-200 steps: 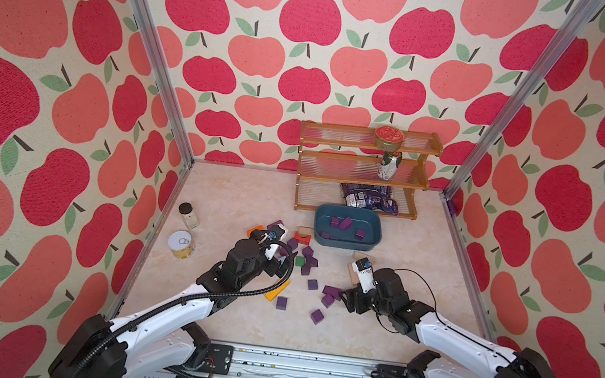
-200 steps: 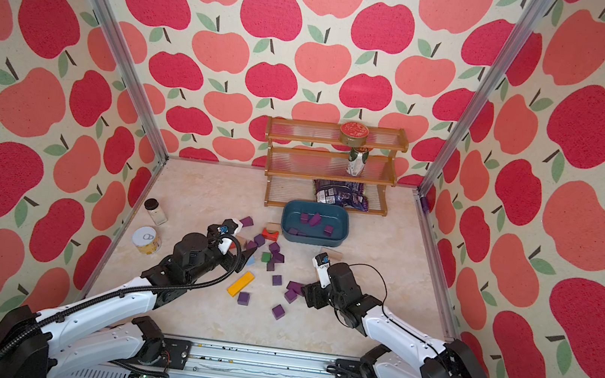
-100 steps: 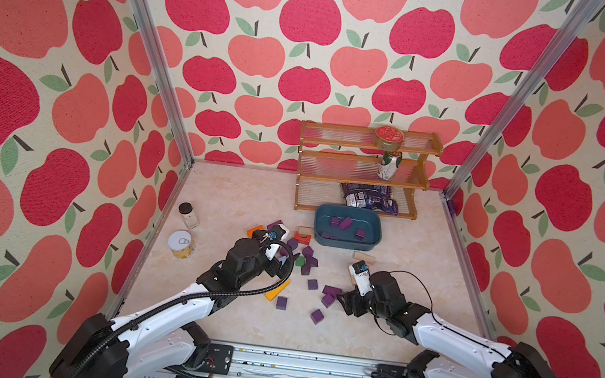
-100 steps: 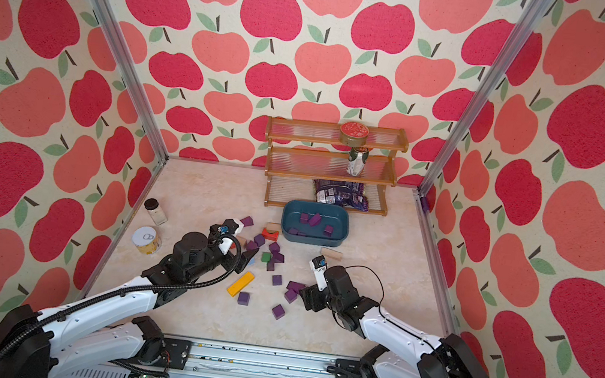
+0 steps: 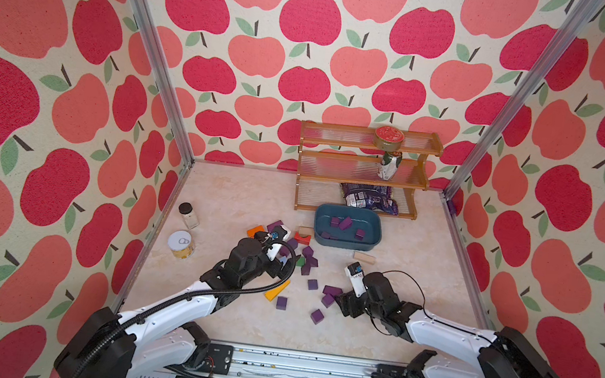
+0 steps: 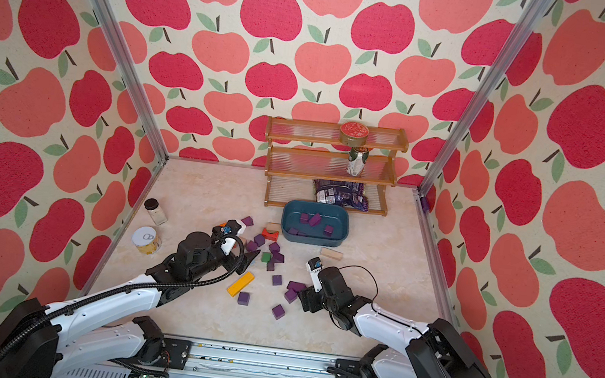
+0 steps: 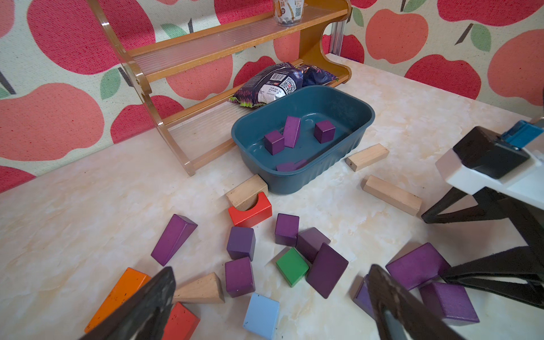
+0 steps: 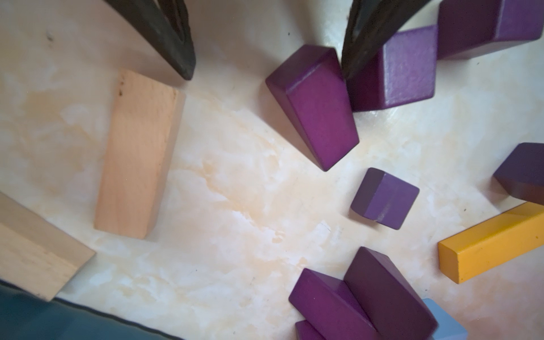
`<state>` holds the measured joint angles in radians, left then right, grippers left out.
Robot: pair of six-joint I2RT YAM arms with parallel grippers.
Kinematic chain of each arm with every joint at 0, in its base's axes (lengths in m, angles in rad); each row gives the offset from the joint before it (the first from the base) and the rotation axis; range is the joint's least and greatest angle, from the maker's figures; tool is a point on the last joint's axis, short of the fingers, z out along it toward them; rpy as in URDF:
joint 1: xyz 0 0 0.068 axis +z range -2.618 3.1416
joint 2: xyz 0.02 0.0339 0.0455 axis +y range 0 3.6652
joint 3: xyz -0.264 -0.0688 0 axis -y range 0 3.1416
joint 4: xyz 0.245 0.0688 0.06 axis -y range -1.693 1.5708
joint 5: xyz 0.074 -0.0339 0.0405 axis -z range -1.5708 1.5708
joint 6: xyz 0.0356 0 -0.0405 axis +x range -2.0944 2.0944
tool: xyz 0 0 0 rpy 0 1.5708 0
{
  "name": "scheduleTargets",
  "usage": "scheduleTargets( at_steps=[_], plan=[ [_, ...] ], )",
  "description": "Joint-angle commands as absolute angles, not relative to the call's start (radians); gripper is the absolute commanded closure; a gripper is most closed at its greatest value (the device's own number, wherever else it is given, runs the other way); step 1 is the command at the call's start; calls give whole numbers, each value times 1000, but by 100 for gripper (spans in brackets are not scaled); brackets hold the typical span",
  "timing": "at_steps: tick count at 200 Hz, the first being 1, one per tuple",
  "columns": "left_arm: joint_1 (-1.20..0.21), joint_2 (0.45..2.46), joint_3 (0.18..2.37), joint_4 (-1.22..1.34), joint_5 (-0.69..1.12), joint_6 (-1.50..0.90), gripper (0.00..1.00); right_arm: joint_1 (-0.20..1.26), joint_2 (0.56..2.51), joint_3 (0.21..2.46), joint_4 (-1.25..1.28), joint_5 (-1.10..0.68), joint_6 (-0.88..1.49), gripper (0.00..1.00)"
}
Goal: Pick purple bricks into the storage bin
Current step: Pick up the building block from the center of the board.
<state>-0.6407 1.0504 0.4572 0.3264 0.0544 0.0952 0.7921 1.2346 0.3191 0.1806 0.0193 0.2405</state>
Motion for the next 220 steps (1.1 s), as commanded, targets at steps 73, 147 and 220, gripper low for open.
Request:
scheduleTargets(
  at_steps=[73,147,220],
  plan=[
    [-633,1084,478,328,64,69,1,802,1290,364,151,41,220,32],
    [-632,1085,490,310,51,62,1,802,1302,377,156,49,214,40],
    [-633,1115,492,306,66,51,1,802,1372,389,181,25,225,45]
  ],
)
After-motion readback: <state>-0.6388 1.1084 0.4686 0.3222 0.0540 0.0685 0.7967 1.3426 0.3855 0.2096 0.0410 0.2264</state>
